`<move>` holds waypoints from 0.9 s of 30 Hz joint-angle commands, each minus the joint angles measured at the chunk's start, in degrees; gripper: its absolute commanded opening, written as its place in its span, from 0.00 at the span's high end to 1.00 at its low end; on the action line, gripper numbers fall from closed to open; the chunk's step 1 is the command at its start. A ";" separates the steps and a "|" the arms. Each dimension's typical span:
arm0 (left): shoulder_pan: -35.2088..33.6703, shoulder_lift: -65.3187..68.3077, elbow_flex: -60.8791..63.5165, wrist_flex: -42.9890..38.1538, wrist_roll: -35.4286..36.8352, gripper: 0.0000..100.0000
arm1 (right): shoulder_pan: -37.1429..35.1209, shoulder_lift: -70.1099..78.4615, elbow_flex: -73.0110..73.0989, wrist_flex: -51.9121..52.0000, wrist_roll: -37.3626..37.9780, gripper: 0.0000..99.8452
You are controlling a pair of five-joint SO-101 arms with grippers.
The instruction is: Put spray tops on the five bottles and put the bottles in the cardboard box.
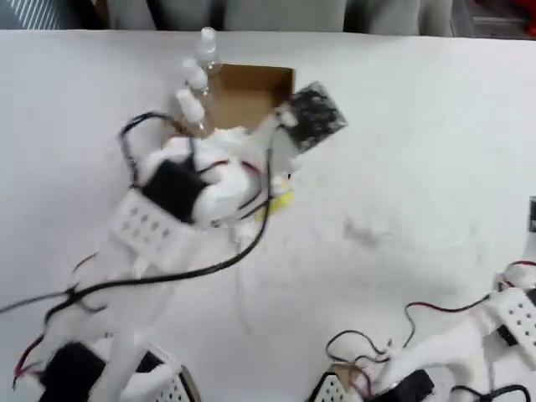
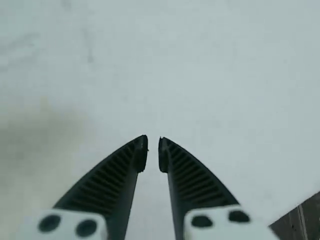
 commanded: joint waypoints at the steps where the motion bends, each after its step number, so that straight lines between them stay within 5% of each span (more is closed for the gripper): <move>1: -6.90 -12.53 5.54 -0.09 0.00 0.98 | -6.81 -7.69 -1.67 6.90 0.70 0.98; 14: -32.31 -35.30 41.32 -16.62 0.62 0.98 | -35.91 -10.95 -14.51 32.40 0.79 0.97; 22: -37.93 -38.81 58.37 -25.76 0.88 0.98 | -44.70 -3.38 -14.42 34.77 0.53 0.98; 27: -37.67 -38.81 62.42 -26.02 8.44 0.98 | -45.49 2.86 -14.68 34.68 -4.84 0.98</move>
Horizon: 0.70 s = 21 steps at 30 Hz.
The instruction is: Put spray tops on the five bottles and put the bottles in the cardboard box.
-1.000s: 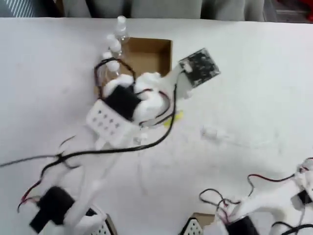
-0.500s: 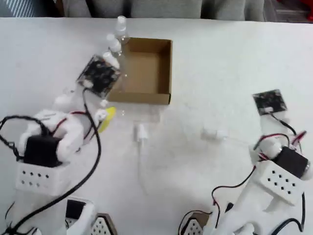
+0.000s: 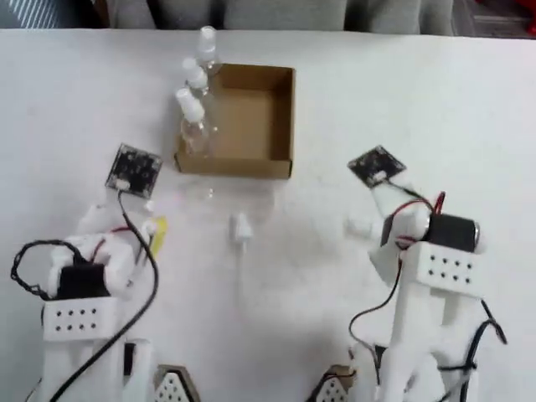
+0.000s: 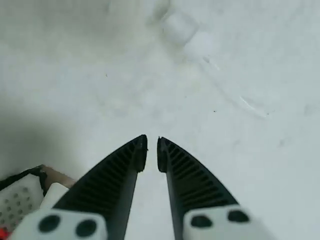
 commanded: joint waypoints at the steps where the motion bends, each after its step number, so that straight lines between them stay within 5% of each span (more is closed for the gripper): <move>1: -0.57 -1.63 0.79 -1.58 5.54 0.98 | -0.66 2.59 -2.64 0.48 -2.90 0.98; 6: 1.98 0.40 2.73 -1.58 9.14 0.98 | -0.66 3.03 -2.37 0.48 -3.08 0.98; 16: 3.47 29.05 -7.30 -7.38 10.81 0.98 | -0.66 3.03 -2.20 0.57 -3.16 0.98; 21: 3.56 35.91 -11.34 -7.21 17.85 0.92 | -0.66 3.47 -2.11 0.22 -5.98 0.98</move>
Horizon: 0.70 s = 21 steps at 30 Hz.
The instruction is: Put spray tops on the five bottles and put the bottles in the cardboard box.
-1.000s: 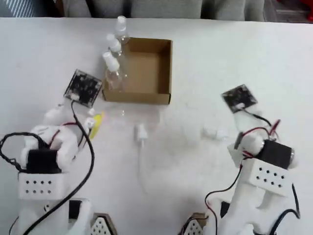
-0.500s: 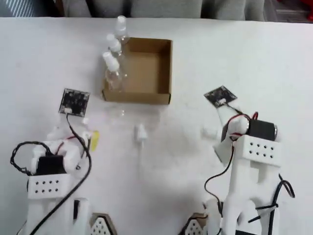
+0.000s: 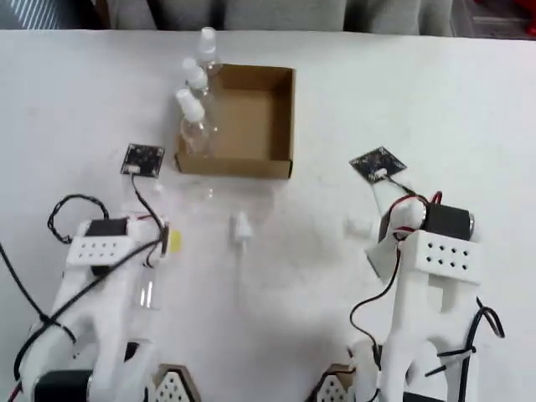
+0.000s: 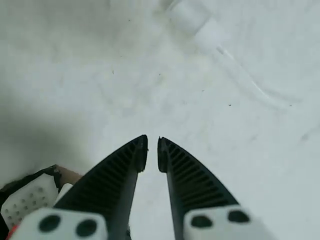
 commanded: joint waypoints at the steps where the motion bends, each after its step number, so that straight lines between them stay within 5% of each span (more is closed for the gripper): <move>1: 1.10 3.12 -4.92 -0.88 4.48 0.87 | -0.48 0.04 -2.11 0.22 -3.16 0.98; 6: 0.84 3.38 -5.27 -0.09 8.09 0.69 | -3.91 0.13 -1.49 0.13 -3.96 0.98; 17: 0.57 -6.11 -13.45 17.58 7.56 0.60 | -10.95 0.13 -1.23 -1.45 -10.11 0.97; 21: -5.67 -8.57 -17.05 21.54 4.13 0.60 | -16.92 -0.40 -1.67 -3.12 -17.41 0.97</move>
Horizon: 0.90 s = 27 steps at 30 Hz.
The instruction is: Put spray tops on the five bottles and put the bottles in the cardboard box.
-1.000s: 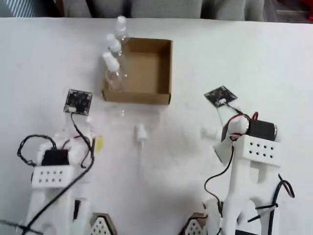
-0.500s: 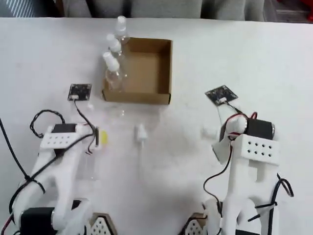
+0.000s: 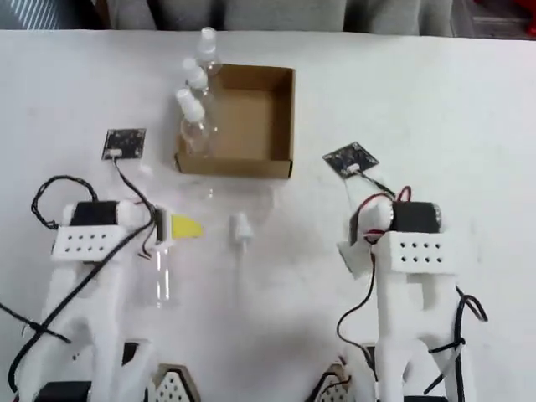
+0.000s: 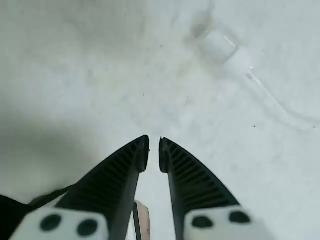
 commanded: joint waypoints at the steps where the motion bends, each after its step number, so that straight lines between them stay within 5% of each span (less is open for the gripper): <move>1: -6.99 -3.47 -6.15 3.34 -3.78 0.60 | -5.58 -0.40 -1.76 -1.89 -8.44 0.97; 5: -15.69 -3.47 -10.02 3.78 -7.03 0.60 | -15.87 0.13 -1.85 -6.81 -18.99 0.97; 14: -28.26 -2.42 -18.11 3.52 -11.87 0.60 | -32.84 0.22 -2.02 -25.89 -25.93 0.97; 22: -35.91 15.78 -31.56 3.78 -12.22 0.60 | -45.85 0.31 -1.76 -37.32 -28.57 0.97; 27: -39.16 26.24 -41.58 4.48 -12.22 0.60 | -47.52 5.85 -2.64 -42.77 -34.55 0.97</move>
